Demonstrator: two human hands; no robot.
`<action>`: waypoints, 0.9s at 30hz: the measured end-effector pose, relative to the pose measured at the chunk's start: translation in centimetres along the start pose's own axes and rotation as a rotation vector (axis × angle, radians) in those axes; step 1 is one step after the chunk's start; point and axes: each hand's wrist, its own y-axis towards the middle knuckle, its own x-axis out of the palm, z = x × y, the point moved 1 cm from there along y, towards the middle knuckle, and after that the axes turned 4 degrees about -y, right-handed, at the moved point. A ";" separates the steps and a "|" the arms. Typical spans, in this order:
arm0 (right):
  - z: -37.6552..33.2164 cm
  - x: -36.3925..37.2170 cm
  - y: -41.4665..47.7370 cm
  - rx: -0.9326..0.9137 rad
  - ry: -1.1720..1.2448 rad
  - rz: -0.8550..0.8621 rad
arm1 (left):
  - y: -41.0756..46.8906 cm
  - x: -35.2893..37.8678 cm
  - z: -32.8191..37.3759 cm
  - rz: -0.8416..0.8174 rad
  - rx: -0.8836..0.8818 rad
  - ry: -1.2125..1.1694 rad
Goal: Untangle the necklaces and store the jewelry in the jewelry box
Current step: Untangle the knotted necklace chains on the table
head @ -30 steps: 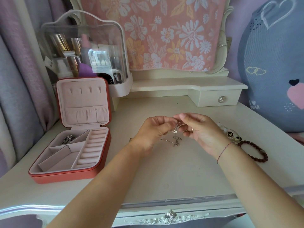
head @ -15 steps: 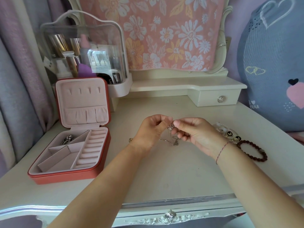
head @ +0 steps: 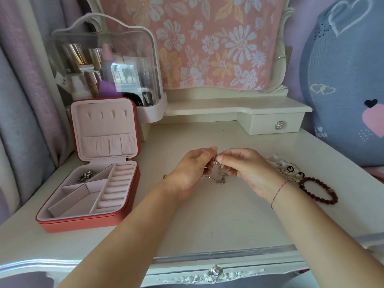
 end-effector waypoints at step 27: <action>-0.5 -1.0 -0.1 0.107 0.288 0.016 | 0.0 -0.1 0.3 -0.015 0.036 -0.124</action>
